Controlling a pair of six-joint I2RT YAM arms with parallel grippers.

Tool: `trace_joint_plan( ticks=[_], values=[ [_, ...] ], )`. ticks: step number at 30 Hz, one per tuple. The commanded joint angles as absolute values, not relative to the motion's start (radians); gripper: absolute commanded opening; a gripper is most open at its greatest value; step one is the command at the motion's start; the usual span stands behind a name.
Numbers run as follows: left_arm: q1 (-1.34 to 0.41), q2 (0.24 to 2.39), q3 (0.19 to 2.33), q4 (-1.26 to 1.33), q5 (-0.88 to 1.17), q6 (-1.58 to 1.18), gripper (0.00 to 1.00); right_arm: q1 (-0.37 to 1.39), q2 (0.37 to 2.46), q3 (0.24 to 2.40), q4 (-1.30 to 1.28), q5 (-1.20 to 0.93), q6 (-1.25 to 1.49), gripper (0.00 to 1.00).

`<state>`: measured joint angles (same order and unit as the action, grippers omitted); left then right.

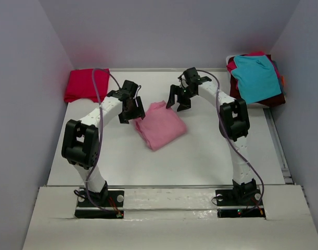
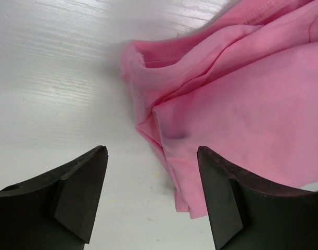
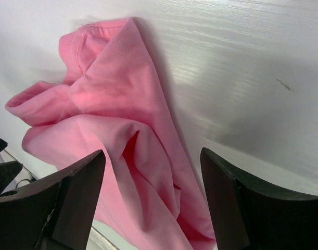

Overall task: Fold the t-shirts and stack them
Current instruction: Fold the tshirt

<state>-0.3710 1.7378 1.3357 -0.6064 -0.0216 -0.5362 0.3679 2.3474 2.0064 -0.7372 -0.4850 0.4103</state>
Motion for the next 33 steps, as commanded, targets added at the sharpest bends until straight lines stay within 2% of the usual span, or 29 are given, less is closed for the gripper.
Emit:
trace_joint_plan(
  ticks=[1,10,13,14,16,17,20,23,33],
  values=[
    [-0.368,1.686,1.338,-0.611,-0.065,-0.531,0.81,0.373,2.241,2.091,-0.808,-0.451,0.394,0.79],
    [-0.436,1.718,1.430,-0.600,0.049,-0.431,0.77,0.373,2.122,2.002,-0.842,-0.459,0.429,0.74],
    [-0.462,1.749,1.451,-0.586,0.118,-0.400,0.76,0.373,2.091,1.964,-0.853,-0.476,0.448,0.62],
    [-0.462,1.756,1.457,-0.583,0.144,-0.379,0.75,0.373,2.088,1.954,-0.859,-0.485,0.451,0.53],
    [-0.483,1.789,1.477,-0.587,0.159,-0.371,0.74,0.373,2.085,1.918,-0.865,-0.505,0.452,0.46],
    [-0.483,1.796,1.479,-0.578,0.202,-0.368,0.73,0.382,2.086,1.899,-0.862,-0.529,0.454,0.38],
    [-0.483,1.844,1.485,-0.552,0.297,-0.365,0.71,0.382,2.095,1.841,-0.842,-0.564,0.457,0.25],
    [-0.483,1.900,1.496,-0.532,0.383,-0.361,0.70,0.391,2.121,1.796,-0.819,-0.607,0.462,0.17],
    [-0.483,2.014,1.552,-0.552,0.371,-0.354,0.68,0.391,2.249,1.802,-0.778,-0.652,0.456,0.11]
  ],
)
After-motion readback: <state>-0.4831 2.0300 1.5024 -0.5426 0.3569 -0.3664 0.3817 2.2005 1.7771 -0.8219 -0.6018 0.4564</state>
